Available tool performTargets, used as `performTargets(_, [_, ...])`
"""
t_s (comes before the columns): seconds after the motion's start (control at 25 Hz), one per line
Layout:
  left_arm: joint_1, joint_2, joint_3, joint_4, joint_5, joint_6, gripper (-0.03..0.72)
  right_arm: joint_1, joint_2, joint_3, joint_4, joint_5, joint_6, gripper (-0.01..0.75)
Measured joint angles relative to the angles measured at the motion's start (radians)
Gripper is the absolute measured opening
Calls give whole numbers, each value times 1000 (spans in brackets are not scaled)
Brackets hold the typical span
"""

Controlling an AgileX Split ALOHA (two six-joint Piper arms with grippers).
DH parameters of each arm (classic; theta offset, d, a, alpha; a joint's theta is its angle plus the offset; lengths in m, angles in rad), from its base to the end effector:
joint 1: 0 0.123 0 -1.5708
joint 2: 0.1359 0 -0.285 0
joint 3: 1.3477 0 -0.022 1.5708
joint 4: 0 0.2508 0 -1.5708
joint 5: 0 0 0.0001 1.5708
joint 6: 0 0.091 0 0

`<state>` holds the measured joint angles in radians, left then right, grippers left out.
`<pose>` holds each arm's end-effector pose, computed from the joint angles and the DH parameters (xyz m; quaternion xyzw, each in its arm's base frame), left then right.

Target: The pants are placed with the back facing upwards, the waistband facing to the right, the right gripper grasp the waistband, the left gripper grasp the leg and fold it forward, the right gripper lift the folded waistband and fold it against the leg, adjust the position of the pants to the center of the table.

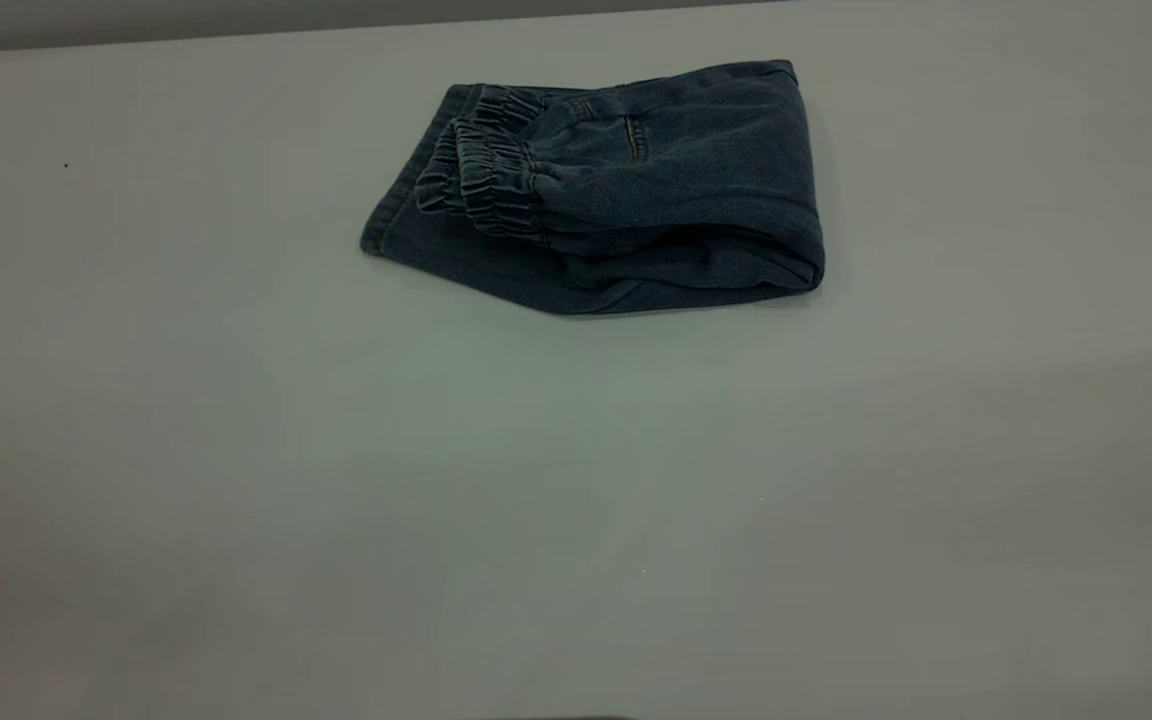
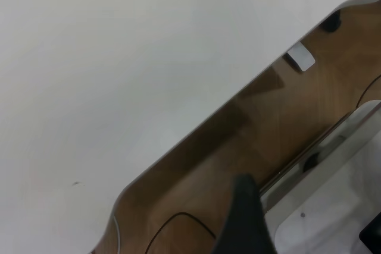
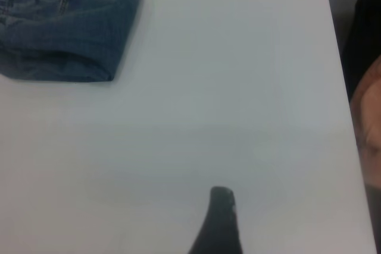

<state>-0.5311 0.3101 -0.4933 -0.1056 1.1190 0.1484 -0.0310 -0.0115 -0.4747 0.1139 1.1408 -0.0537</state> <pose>0.0289 -0.0270 0.2662 0.3068 0.8824 -0.1187 0.3364 -0.0074 0.0096 0.2644 -0.0140 0.8752 0.0364 0.4821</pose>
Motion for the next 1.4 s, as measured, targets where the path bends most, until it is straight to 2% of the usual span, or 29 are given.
performTargets(0.44, [14,-15,0,0,-1,0,504,0,0,0,1,-1,1,552])
performTargets(0.52, [82,-40,0,-1,-1,0,504,0,0,0,1,-1,1,552])
performTargets(0.64, [271,-120,0,0,-1,0,504,0,0,0,1,-1,1,552])
performTargets(0.8, [443,-256,0,0,2,0,504,0,0,0,1,-1,1,552])
performTargets(0.92, [507,-317,0,0,7,0,504,0,0,0,1,-1,1,552])
performTargets(1.08, [557,-328,0,0,13,0,504,0,0,0,1,-1,1,552])
performTargets(1.4, [562,-328,0,0,14,-1,504,-13,0,0,1,-1,1,552])
